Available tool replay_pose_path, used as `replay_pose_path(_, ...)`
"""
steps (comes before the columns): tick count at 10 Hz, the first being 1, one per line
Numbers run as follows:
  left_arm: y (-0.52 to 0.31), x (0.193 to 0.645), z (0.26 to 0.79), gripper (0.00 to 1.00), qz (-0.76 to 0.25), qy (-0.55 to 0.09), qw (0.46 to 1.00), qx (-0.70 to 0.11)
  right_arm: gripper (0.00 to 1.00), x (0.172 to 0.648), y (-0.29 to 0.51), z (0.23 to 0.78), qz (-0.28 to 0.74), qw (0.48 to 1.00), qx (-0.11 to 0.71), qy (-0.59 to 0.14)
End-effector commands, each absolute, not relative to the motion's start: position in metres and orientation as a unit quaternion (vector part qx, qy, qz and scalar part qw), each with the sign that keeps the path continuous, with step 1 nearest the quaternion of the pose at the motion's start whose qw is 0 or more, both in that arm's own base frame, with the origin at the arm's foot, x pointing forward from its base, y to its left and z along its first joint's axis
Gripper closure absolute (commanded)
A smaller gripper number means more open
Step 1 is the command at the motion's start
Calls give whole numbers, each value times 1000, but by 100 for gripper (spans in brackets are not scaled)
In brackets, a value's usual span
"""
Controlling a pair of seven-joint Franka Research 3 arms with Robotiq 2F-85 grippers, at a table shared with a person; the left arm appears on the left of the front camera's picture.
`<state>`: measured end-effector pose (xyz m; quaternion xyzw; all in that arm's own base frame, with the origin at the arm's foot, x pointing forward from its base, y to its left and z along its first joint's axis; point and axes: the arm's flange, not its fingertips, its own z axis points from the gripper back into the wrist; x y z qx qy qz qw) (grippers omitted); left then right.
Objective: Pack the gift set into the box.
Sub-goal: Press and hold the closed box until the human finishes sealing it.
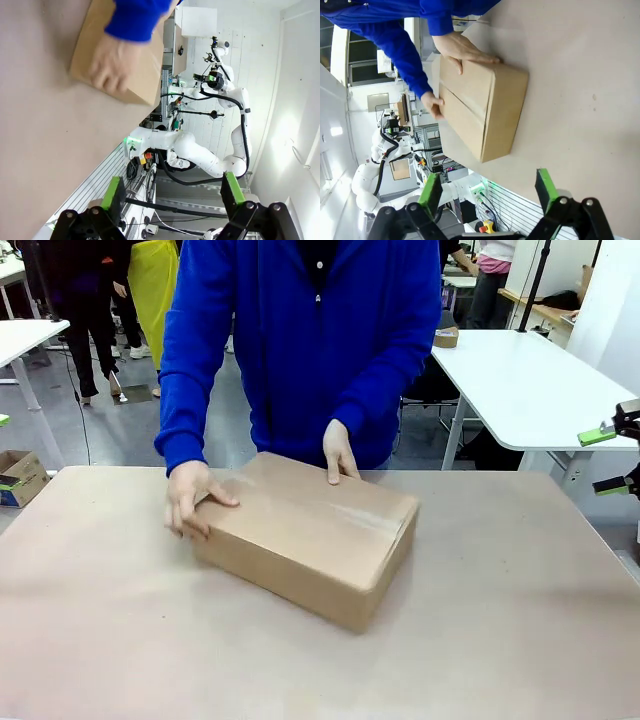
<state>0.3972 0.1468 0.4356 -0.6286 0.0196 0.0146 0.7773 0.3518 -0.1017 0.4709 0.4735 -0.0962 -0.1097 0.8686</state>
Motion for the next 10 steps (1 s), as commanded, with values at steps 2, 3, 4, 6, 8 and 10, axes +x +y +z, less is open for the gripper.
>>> replay_pose_path(2,146,394,437,0,15,19,779,-626,0,351,-100,471,-114,866,477,-100)
replay_pose_path(3,146,394,437,0,15,19,779,-626,0,351,-100,471,-114,866,477,-100)
replay_pose_path(4,146,394,437,0,15,19,779,-626,0,351,-100,471,-114,866,477,-100)
replay_pose_path(6,146,394,437,0,15,19,779,-626,0,351,-100,471,-114,866,477,-100)
replay_pose_path(8,146,394,437,0,15,19,779,-626,0,351,-100,471,-114,866,477,-100)
replay_pose_path(10,146,394,437,0,15,19,779,-626,0,351,-100,471,-114,866,477,-100)
